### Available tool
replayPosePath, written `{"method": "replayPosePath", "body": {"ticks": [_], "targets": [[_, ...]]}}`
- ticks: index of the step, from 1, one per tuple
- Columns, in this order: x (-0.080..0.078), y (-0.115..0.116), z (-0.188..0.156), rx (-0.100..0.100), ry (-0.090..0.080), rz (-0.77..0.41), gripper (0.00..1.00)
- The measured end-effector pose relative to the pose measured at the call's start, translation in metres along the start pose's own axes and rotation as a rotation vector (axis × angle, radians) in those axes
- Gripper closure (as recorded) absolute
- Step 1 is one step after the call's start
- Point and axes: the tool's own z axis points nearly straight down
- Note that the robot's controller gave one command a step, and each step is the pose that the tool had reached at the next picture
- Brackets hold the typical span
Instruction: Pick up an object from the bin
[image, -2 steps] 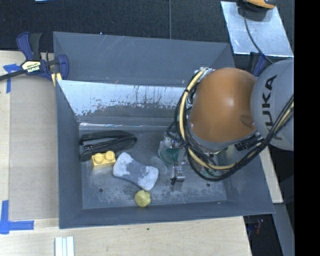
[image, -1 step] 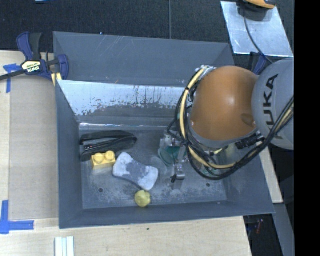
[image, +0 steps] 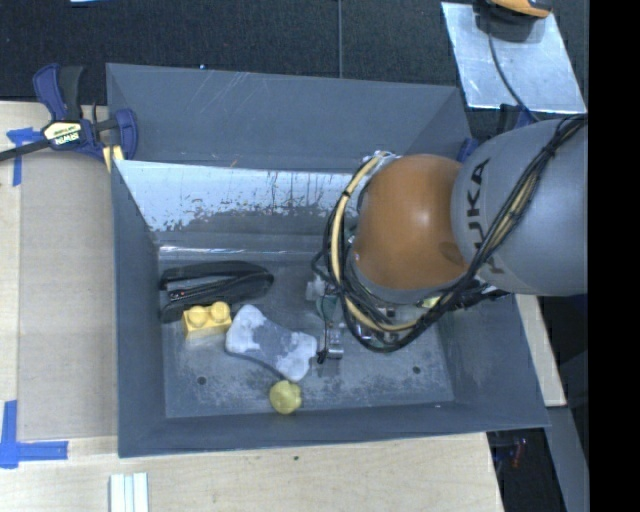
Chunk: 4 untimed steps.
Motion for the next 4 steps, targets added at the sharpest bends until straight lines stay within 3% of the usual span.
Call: {"method": "replayPosePath", "body": {"ticks": [1, 2, 3, 4], "targets": [[-0.01, 0.008, 0.025, 0.001, 0.002, -0.024, 0.0], [-0.012, 0.014, 0.029, 0.001, 0.001, 0.045, 0.0], [-0.021, 0.002, 0.085, -0.001, -0.001, 0.024, 0.0], [-0.015, -0.001, 0.08, -0.006, -0.018, 0.093, 1.0]]}}
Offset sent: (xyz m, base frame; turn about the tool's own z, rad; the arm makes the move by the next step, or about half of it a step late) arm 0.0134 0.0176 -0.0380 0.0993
